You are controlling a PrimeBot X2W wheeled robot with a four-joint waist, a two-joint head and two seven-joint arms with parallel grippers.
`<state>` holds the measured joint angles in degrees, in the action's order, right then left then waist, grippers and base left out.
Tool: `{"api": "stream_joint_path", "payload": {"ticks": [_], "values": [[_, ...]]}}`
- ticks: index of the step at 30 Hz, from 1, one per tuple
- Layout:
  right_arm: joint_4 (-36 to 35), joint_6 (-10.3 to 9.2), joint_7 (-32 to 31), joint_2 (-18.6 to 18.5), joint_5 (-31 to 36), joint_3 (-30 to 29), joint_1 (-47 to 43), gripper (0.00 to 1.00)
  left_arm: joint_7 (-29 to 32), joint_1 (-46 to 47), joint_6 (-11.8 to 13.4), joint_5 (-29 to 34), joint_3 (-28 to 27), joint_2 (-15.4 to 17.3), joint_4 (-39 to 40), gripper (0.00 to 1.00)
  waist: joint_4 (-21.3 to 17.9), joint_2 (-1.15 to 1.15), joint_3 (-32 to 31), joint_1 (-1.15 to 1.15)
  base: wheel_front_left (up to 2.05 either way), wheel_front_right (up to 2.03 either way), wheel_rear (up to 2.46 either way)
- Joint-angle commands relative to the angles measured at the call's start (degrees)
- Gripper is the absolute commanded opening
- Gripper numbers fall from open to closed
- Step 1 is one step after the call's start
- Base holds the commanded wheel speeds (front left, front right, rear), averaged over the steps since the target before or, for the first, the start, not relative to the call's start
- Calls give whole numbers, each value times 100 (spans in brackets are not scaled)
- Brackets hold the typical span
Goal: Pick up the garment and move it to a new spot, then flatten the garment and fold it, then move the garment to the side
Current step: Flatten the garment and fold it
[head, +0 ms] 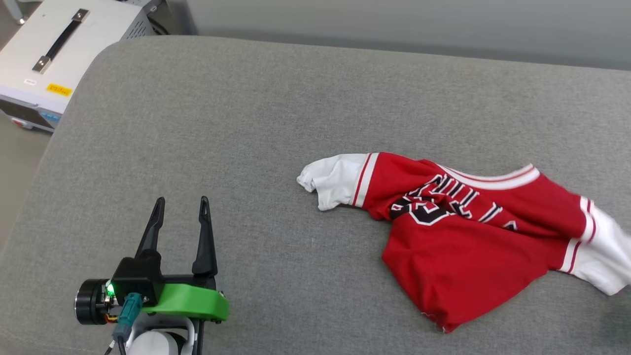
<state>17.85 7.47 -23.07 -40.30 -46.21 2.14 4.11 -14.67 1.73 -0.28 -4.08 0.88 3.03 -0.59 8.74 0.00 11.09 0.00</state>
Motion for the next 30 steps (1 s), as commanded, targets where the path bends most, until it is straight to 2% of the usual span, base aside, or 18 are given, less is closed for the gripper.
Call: {"api": "stream_joint_path", "payload": {"ticks": [1, 6, 8, 14, 17, 22, 24, 30], "values": [[22, 2, -113, 145, -32, -114, -224, 0, -33, -23, -39, 62, -3, -15, -6, 100, -75, 0, -87, 0, 0, 0, 0], [232, 2, -226, 521, 127, -307, -569, 2, -33, 38, -108, 116, 9, -5, -36, 100, -97, 0, -137, 0, 0, 0, 0], [196, 2, 1, 622, 259, -410, -531, 100, -33, 85, -167, 139, -35, 50, -55, 100, -133, 0, -167, 0, 0, 0, 0], [-272, 2, 1218, 846, 979, -826, -271, 100, -33, 434, -407, 180, -110, 371, -62, 100, -282, 0, -266, 0, 0, 0, 0], [-645, 2, 1870, 1112, 1459, -1104, -147, 100, -33, 811, -565, 114, -30, 598, -162, 100, -357, 0, -264, 0, 0, 0, 0], [-1406, 2, 2363, 1649, 2038, -1222, -79, 100, 15, 1696, -703, -164, 374, 1123, -724, 100, -479, 0, -154, 0, 0, 0, 0], [-1734, 2, 2417, 1884, 2247, -1164, -90, 100, 267, 2124, -715, -442, 753, 1337, -922, 100, -533, 0, -92, 0, 0, 0, 0], [-2476, 2, 2443, 2399, 2650, -804, -164, 100, 1876, 3354, -719, -1943, 2157, 2049, -1173, 100, -711, 0, 164, 0, 0, 0, 0]]}}
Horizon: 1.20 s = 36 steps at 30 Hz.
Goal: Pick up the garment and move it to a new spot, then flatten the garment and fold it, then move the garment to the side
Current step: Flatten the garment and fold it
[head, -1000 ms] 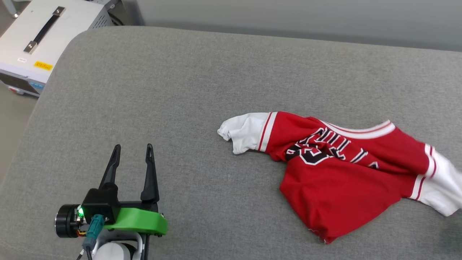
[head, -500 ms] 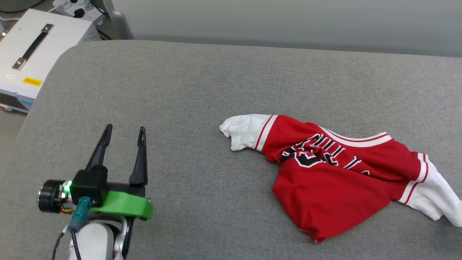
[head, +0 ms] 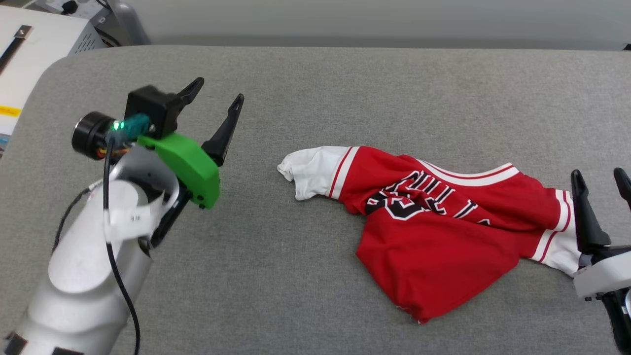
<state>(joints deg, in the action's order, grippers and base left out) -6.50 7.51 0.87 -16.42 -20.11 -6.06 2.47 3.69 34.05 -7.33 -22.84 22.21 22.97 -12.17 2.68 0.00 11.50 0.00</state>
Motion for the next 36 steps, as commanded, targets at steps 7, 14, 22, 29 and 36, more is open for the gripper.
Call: {"api": "stream_joint_path", "payload": {"ticks": [7, 14, 22, 29, 36], "values": [[-290, -2, 99, 177, 257, 355, 111, 100, 2384, 1432, -14, -1971, 1420, 437, -456, 100, -336, 0, 485, 0, 0, 0, 0], [-140, -2, 209, 194, 317, 639, 494, 100, 3365, 2445, -15, -2652, 2650, 541, -846, 100, -591, 0, 920, 0, 0, 0, 0], [53, -2, 376, 218, 337, 834, 869, 100, 3453, 3030, -15, -2871, 3818, 585, -1590, 100, -812, 0, 1297, 0, 0, 0, 0], [212, -2, 493, 223, 350, 861, 989, 100, 3297, 3049, -15, -2968, 4799, 643, -1989, 100, -847, 0, 1416, 0, 0, 0, 0], [252, -2, 555, 198, 426, 798, 986, 100, 2925, 2987, -15, -2854, 5087, 714, -1911, 0, -736, 0, 1329, 0, 0, 0, 0]]}}
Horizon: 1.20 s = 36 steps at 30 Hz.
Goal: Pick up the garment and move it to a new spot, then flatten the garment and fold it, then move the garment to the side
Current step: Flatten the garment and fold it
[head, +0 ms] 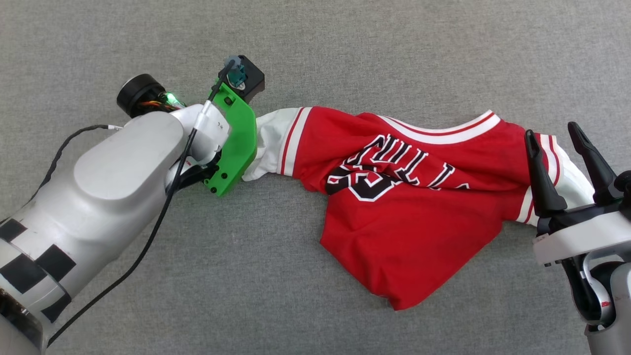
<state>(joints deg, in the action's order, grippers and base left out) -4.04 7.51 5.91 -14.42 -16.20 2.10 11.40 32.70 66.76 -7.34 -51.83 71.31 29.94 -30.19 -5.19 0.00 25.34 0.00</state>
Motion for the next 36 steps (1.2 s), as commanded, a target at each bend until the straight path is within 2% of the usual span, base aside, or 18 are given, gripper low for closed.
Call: {"api": "stream_joint_path", "payload": {"ticks": [1, 8, 14, 20, 25, 31, 36], "values": [[9, -2, 57, -3, 43, -26, 82, 100, -128, -285, -14, 50, 182, 27, -92, 0, 75, 0, -100, 0, 0, 0, 0], [44, -2, 81, -3, 72, -206, -151, 100, -1655, -65, -14, 376, 183, 231, 65, 0, 368, 0, -519, 0, 0, 0, 0], [44, -2, 88, 39, 85, -265, -330, 100, -2369, 93, 12, 417, -26, 576, 115, 0, 525, 0, -814, 0, 0, 0, 0], [-11, -2, 113, 68, 105, -304, -395, 100, -2655, -30, 290, 282, -289, 1067, 134, 0, 537, 0, -884, 0, 0, 0, 0], [18, -2, 133, 127, 116, -356, -483, 100, -2642, -534, 455, -36, -346, 1400, -59, 0, 485, 0, -852, 0, 0, 0, 0], [82, -2, 146, 168, 140, -503, -604, 100, -2602, -1370, 508, -603, -359, 1528, -378, 0, 454, 0, -845, 0, 0, 0, 0], [128, -2, 124, 191, 148, -530, -660, 100, -2410, -1950, 431, -998, -285, 1434, -616, 0, 451, 0, -867, 0, 0, 0, 0]]}}
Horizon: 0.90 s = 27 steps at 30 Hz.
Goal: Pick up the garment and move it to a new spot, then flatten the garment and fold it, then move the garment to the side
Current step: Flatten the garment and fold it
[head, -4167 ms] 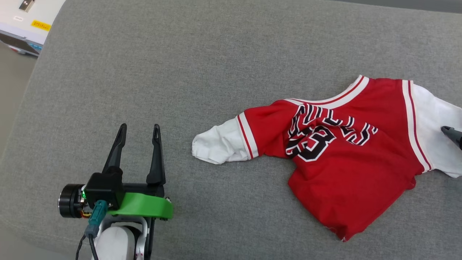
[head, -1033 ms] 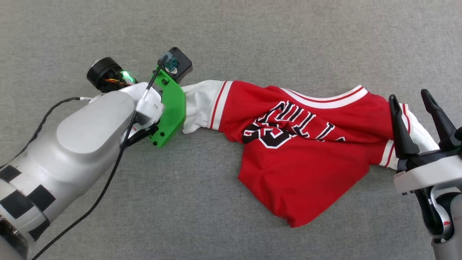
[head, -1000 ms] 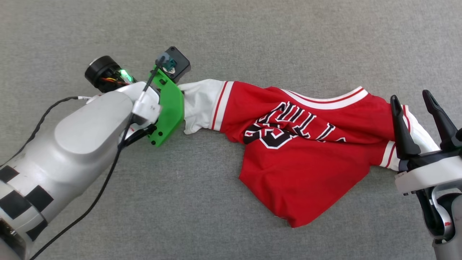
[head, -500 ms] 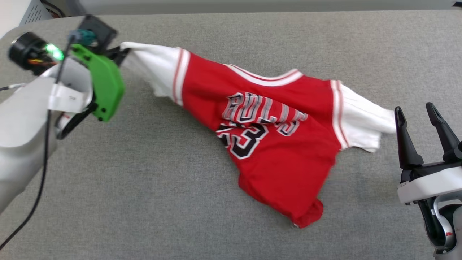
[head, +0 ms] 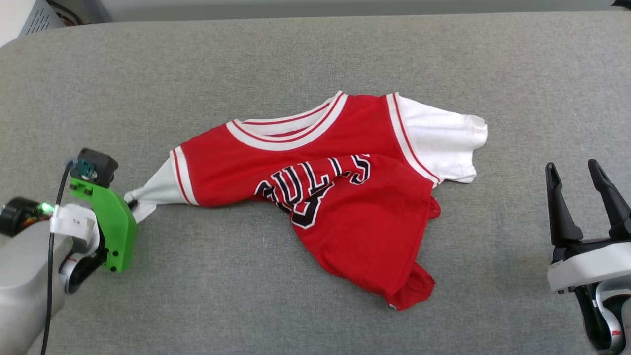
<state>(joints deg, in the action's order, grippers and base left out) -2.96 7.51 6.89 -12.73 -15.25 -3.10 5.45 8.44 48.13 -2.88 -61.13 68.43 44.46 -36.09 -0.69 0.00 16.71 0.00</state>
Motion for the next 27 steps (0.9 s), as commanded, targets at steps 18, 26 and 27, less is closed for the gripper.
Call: {"api": "stream_joint_path", "payload": {"ticks": [18, 26, 27], "values": [[-89, -2, -64, 148, 98, -89, -209, 100, -425, 814, -14, 25, -457, 223, 848, 100, 124, 0, -218, 0, 0, 0, 0], [-200, -2, -26, 141, 105, 11, -7, 100, 947, 1712, -157, -249, -420, 18, 1420, 100, -77, 0, 158, 0, 0, 0, 0], [-215, -2, -27, 137, 109, 30, 31, 100, 1145, 1789, -187, -260, -360, -22, 1389, 100, -112, 0, 217, 0, 0, 0, 0]]}}
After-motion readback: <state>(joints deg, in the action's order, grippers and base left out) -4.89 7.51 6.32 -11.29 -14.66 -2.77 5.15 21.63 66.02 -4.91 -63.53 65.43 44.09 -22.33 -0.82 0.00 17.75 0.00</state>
